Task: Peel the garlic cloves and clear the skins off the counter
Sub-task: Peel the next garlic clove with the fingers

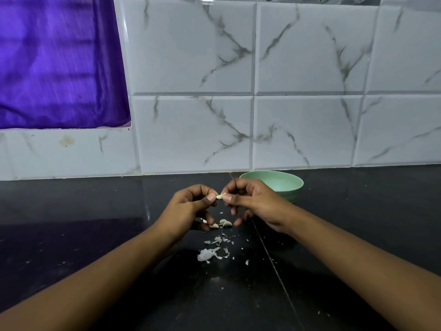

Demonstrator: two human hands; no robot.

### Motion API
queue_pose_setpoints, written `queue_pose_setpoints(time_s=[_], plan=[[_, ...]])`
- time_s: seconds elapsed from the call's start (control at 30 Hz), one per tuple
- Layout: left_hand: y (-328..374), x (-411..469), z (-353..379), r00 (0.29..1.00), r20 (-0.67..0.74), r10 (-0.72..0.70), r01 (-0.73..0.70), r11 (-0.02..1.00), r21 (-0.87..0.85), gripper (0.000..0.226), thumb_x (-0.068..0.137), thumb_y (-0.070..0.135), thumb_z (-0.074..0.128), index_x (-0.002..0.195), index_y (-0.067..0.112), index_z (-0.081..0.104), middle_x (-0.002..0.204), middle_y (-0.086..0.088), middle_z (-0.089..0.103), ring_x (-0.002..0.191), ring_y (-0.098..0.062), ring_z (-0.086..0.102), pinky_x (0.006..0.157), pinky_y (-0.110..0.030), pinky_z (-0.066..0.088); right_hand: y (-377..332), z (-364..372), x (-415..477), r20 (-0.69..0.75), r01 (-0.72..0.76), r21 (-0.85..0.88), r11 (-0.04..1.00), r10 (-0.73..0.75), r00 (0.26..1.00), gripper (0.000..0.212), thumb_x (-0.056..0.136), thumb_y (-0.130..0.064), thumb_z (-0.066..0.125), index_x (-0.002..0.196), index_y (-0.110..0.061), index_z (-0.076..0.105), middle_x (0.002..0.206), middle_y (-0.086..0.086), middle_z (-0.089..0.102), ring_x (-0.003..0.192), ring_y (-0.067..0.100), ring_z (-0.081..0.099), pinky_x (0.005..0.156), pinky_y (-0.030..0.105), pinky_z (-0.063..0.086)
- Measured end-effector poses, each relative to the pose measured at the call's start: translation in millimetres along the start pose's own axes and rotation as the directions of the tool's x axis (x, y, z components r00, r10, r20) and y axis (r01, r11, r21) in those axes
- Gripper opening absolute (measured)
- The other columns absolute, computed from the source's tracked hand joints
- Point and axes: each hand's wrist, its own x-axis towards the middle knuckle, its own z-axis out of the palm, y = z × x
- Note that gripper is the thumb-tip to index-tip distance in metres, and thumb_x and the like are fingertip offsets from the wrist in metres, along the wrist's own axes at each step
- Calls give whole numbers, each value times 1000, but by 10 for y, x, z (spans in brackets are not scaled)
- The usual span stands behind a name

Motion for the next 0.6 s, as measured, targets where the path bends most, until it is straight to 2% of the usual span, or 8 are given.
queue_pose_setpoints(time_s=[0.13, 0.23, 0.3, 0.37, 0.47, 0.53, 0.6], plan=[[1, 5, -28, 999, 52, -4, 4, 1000, -17, 13, 91, 9, 56, 79, 12, 60, 70, 4, 58, 44, -11, 51, 40, -20, 39, -9, -24, -27, 88, -75, 133, 988, 64, 994, 2, 87, -9, 62, 87, -12, 62, 72, -3, 60, 62, 8, 55, 53, 28, 56], [17, 3, -21, 1000, 12, 17, -17, 999, 30, 13, 91, 8, 56, 79, 10, 60, 70, 0, 55, 42, -13, 51, 39, -21, 40, -27, -5, -18, 59, -85, 91, 992, 80, 995, 5, 88, -8, 62, 84, -11, 61, 69, -1, 58, 59, 8, 54, 51, 28, 55], [4, 6, 3, 999, -28, 34, -31, 996, 89, 13, 93, 8, 55, 80, 9, 59, 73, -3, 53, 41, -14, 51, 39, -21, 40, -17, 9, 1, -16, -49, 5, 999, 49, 999, 9, 87, -7, 64, 80, -11, 61, 64, -1, 54, 55, 8, 53, 48, 27, 53], [-12, 12, 16, 998, -54, 11, -5, 995, 101, 13, 94, 9, 55, 81, 9, 58, 76, -5, 53, 40, -14, 51, 39, -20, 40, -5, 13, 11, -61, 44, -174, 984, -55, 997, 13, 86, -10, 67, 76, -16, 61, 65, -1, 55, 56, 7, 53, 49, 28, 52], [-13, 24, 13, 997, -72, -41, 46, 997, 68, 14, 94, 10, 55, 80, 10, 58, 78, -5, 54, 39, -14, 52, 39, -20, 39, -7, 10, -1, -45, 206, -474, 856, -257, 965, 12, 84, -13, 70, 76, -18, 62, 70, -2, 61, 62, 6, 55, 55, 31, 55], [-6, 29, 6, 995, -79, -63, 66, 997, 36, 14, 93, 9, 55, 80, 10, 59, 77, -4, 54, 39, -13, 52, 39, -20, 40, -11, 3, -4, -4, 311, -571, 760, -381, 924, 9, 83, -13, 71, 77, -14, 64, 71, -6, 61, 63, 4, 54, 62, 30, 52], [-6, 23, 6, 995, -66, -72, 73, 997, 11, 14, 94, 9, 54, 81, 10, 59, 77, -3, 54, 40, -12, 52, 39, -20, 40, 3, -2, 17, 3, 312, -595, 741, -386, 922, 8, 83, -14, 71, 78, -15, 64, 72, -8, 60, 64, 4, 54, 60, 27, 50]])
